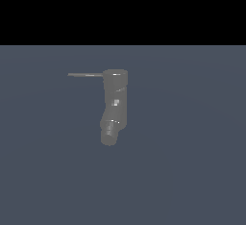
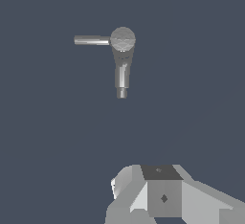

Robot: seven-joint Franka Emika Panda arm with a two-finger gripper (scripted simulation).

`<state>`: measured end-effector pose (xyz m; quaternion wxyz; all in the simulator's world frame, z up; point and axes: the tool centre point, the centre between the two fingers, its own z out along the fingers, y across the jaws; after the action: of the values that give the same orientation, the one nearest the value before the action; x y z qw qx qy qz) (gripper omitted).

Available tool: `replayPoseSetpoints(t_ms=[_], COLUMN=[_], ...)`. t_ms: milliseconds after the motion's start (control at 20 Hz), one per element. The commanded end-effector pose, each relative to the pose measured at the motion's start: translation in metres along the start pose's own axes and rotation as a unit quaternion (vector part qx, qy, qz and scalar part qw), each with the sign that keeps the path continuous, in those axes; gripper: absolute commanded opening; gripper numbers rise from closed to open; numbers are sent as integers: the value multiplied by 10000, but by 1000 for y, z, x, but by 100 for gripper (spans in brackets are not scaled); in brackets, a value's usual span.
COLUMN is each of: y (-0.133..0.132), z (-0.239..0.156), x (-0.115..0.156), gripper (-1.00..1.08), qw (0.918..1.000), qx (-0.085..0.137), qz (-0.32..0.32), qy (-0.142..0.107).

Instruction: Turn on the faucet by rotating a designated handle.

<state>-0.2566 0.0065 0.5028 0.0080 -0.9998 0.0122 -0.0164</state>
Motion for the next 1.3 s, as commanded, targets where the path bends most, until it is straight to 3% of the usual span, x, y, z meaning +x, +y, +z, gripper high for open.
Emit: replayPoseSetpoints(t_ms=[0,750,1250], y=[0,-25,-64], z=[0,23,62], x=[0,8,28], gripper=[-100,-100,-100], qw=[10000,9982,9874], qx=[0,-13,-31], qz=[0,596,1584], qy=[0,-7,-18])
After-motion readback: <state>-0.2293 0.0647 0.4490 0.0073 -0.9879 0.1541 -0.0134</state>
